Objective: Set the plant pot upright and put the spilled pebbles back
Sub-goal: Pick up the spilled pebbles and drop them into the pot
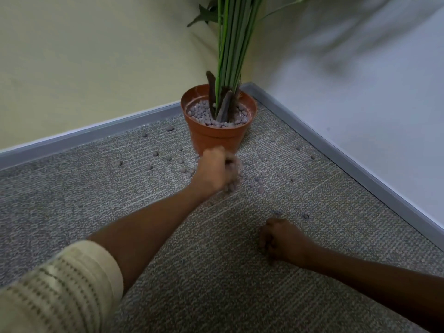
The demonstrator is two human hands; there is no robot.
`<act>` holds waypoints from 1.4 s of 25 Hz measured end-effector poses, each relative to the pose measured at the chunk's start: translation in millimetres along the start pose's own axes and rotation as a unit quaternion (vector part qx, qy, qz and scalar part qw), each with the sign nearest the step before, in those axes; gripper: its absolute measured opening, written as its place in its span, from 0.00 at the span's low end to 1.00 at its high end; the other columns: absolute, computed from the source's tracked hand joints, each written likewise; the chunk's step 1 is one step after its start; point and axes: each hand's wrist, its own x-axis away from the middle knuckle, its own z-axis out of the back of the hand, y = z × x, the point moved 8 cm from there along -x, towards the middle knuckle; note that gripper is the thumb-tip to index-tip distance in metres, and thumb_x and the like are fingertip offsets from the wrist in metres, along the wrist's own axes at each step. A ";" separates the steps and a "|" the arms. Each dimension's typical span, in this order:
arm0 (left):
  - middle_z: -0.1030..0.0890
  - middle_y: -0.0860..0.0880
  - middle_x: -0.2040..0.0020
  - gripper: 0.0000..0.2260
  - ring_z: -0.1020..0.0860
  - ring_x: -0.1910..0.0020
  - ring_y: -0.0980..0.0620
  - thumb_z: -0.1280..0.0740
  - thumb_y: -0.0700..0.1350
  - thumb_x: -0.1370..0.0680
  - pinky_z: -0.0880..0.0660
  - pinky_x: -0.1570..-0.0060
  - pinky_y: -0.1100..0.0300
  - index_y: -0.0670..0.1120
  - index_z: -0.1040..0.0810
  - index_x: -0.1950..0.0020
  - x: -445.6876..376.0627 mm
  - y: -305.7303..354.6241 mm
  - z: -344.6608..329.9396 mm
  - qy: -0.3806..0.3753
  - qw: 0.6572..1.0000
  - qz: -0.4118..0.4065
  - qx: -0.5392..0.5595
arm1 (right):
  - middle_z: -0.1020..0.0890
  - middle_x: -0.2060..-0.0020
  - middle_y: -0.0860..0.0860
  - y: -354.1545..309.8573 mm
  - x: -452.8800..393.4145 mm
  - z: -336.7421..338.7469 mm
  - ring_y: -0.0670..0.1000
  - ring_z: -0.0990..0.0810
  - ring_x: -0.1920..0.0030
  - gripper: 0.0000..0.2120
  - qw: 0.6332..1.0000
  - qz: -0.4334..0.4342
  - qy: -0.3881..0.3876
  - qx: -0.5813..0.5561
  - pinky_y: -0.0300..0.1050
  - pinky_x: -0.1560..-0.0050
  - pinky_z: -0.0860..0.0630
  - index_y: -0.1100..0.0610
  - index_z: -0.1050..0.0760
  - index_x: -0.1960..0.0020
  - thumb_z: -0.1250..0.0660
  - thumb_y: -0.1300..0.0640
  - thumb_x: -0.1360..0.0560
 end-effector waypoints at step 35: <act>0.32 0.42 0.34 0.14 0.31 0.37 0.42 0.37 0.46 0.23 0.31 0.40 0.52 0.47 0.25 0.38 109.9 16.3 -174.3 -0.263 0.941 -0.144 -0.155 | 0.16 0.58 0.57 67.3 -34.7 135.5 0.49 0.19 0.64 0.05 0.952 -0.146 0.175 -0.203 0.46 0.61 0.20 0.64 0.20 0.54 0.28 0.64 0.30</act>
